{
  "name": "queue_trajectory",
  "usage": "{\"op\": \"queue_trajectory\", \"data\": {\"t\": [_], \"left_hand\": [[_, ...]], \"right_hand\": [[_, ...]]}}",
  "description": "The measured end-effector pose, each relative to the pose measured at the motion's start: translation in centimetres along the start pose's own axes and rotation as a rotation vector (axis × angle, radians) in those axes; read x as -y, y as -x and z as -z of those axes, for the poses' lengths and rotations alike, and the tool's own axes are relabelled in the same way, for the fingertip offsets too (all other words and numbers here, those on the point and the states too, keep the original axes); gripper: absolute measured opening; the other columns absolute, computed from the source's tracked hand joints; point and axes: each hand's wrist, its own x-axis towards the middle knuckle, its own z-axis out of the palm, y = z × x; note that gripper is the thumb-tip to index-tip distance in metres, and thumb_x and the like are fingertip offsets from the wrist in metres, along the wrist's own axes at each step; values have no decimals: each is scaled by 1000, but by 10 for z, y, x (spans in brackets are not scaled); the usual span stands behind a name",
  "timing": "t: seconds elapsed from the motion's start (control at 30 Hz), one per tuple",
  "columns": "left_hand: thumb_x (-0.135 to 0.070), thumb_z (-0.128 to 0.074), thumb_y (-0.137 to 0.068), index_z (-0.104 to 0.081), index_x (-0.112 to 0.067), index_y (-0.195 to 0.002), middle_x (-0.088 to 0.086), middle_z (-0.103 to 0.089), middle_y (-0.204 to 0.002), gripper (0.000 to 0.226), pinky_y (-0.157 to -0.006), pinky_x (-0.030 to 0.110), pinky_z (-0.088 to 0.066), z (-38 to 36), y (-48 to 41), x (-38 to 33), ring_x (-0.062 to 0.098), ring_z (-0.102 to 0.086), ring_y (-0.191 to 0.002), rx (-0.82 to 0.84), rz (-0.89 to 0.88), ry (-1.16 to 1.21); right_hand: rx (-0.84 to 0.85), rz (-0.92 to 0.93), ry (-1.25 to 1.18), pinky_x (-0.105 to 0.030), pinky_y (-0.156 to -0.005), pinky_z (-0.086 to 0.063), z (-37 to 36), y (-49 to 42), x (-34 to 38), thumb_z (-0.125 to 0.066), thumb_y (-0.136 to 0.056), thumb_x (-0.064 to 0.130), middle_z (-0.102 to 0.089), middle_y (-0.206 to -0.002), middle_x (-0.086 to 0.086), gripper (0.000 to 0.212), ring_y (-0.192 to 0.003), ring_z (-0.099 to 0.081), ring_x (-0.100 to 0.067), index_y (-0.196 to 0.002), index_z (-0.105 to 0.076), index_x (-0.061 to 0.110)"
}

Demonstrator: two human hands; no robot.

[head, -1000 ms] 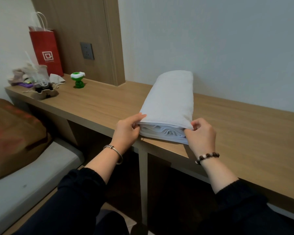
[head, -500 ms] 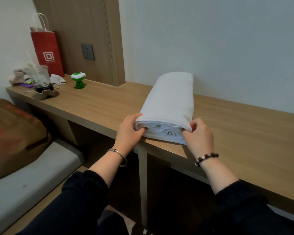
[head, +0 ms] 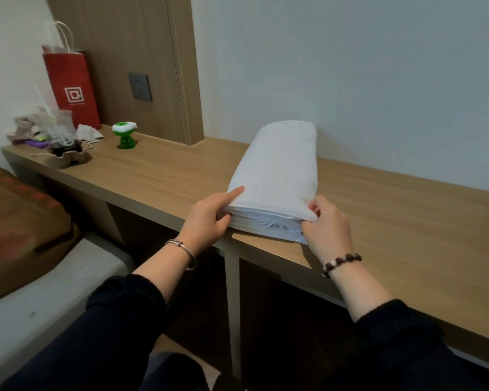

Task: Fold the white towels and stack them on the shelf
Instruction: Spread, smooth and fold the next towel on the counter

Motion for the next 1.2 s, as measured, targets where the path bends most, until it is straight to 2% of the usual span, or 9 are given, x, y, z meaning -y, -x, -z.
{"op": "queue_trajectory", "data": {"t": [0.2,0.33,0.43,0.53,0.63,0.73,0.9,1.0,1.2], "left_hand": [[-10,-62,-81,-48,-28,-137,-1,-52,-136,61,-70,38,-57,9,7,13,24,-65,-89,-57,-127,-341],[-14,-57,-88,-45,-33,-139,-1,-43,-145,55,-94,39,-50,25,-4,24,21,-55,-118,-57,104,-361],[-14,-55,-90,-41,-33,-141,1,-27,-154,56,-111,43,-29,41,-18,18,24,-30,-138,37,185,-392],[-5,-44,-91,-48,-25,-138,-1,-33,-152,51,-114,35,-15,43,-23,-8,21,-25,-141,31,-81,-299],[-30,-36,-100,-44,-25,-140,-5,-39,-149,41,-113,31,-15,25,-24,-48,17,-26,-140,137,-112,-205],[-53,-34,-94,-21,-28,-150,-5,-18,-158,63,-116,47,-10,-4,-22,-64,22,-11,-145,320,-167,-534],[-43,-43,-83,-29,-33,-146,-10,-25,-155,65,-115,48,-7,-1,-20,-52,18,-12,-144,325,-228,-552],[-36,-37,-74,-48,-29,-134,-9,-41,-145,62,-115,41,-15,23,-25,-42,13,-25,-139,351,-125,-346],[-22,-36,-88,-66,-17,-98,3,-65,-105,32,-89,39,-43,28,-56,-44,25,-53,-106,126,105,-168]], "right_hand": [[108,224,181,-12,-46,-21,11,18,8,-62,-84,20,-42,-63,14,29,-55,-38,3,-70,-37,26],[277,426,186,-21,-51,-35,2,25,33,-57,-88,32,-51,-68,7,20,-62,-49,-12,-73,-48,21],[295,499,7,-28,-63,-42,4,16,42,-51,-94,24,-59,-80,3,19,-71,-54,-13,-85,-62,11],[48,526,63,-30,-77,-45,10,-4,28,-53,-80,-1,-55,-104,-3,29,-92,-54,-19,-106,-62,9],[151,481,368,-36,-106,-27,13,-38,9,-62,-74,-1,-38,-139,-10,66,-129,-33,-28,-135,-45,16],[271,500,574,-42,-116,-10,11,-62,-4,-62,-81,4,-28,-152,-7,75,-141,-21,-25,-146,-30,24],[144,727,609,-42,-110,-24,6,-74,2,-59,-76,-2,-63,-94,-15,20,-95,-58,-33,-94,-64,4],[117,803,539,-40,-76,-46,6,-67,14,-65,-62,-10,-60,-73,-17,16,-71,-57,-35,-72,-59,1],[279,845,456,-27,-74,-36,10,-51,22,-66,-81,17,-58,-98,-8,20,-92,-50,-22,-97,-65,5]]}}
